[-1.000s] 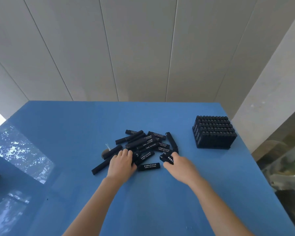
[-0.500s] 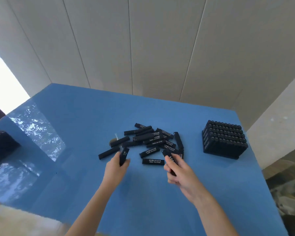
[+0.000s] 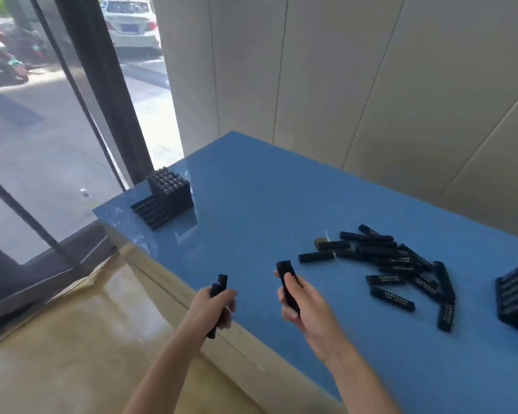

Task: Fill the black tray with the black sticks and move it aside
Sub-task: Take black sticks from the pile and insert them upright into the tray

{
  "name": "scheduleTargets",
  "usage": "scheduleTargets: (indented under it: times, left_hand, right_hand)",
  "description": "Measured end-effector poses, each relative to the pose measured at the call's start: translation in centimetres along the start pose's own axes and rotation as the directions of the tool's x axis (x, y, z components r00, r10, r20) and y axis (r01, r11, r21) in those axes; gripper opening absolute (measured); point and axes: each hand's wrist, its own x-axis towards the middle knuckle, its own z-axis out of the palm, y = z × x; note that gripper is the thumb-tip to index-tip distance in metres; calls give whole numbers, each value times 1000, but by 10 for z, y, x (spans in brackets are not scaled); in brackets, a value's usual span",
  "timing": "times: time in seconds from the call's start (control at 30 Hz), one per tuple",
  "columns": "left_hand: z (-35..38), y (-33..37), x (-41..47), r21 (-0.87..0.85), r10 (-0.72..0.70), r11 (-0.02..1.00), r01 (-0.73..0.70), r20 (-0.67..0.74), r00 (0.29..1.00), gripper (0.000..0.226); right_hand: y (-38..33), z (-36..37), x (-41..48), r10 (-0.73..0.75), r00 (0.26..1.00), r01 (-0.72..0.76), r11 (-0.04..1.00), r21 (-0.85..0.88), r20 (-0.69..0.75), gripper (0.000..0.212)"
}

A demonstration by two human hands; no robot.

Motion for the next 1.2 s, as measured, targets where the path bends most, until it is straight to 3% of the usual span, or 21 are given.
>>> scheduleTargets:
  times: [0.13, 0.37, 0.43, 0.5, 0.57, 0.7, 1.0, 1.2]
  left_hand:
    - [-68, 3, -9, -115, 32, 993, -41, -77, 997, 27]
    - [-179, 28, -13, -201, 137, 970, -137, -14, 990, 23]
    - [-203, 32, -9, -206, 152, 967, -150, -5, 988, 33]
    - [-223, 35, -5, -187, 179, 967, -172, 19, 984, 24]
    - [-238, 37, 5, -179, 193, 966, -185, 27, 981, 19]
    - [-263, 39, 35, -197, 183, 964, -180, -6, 983, 32]
    - [-325, 74, 121, -10, 203, 979, -203, 17, 979, 37]
    - [-357, 86, 172, -14, 174, 985, -173, 11, 985, 32]
  right_hand:
    - [15, 86, 23, -3, 1000, 3, 999, 48, 3, 16]
    - [29, 234, 56, -59, 997, 61, 997, 39, -41, 23]
    - [29, 262, 64, -83, 994, 83, 997, 1, -70, 27]
    - [32, 282, 73, -117, 987, 107, 990, -94, -111, 30]
    - [35, 297, 85, -167, 976, 140, 972, -188, -139, 31]
    - [40, 321, 121, -263, 938, 185, 930, -317, -226, 27]
    - [31, 333, 217, -109, 908, 80, 993, -86, -405, 20]
    - [22, 322, 249, -224, 878, 121, 959, -257, -422, 21]
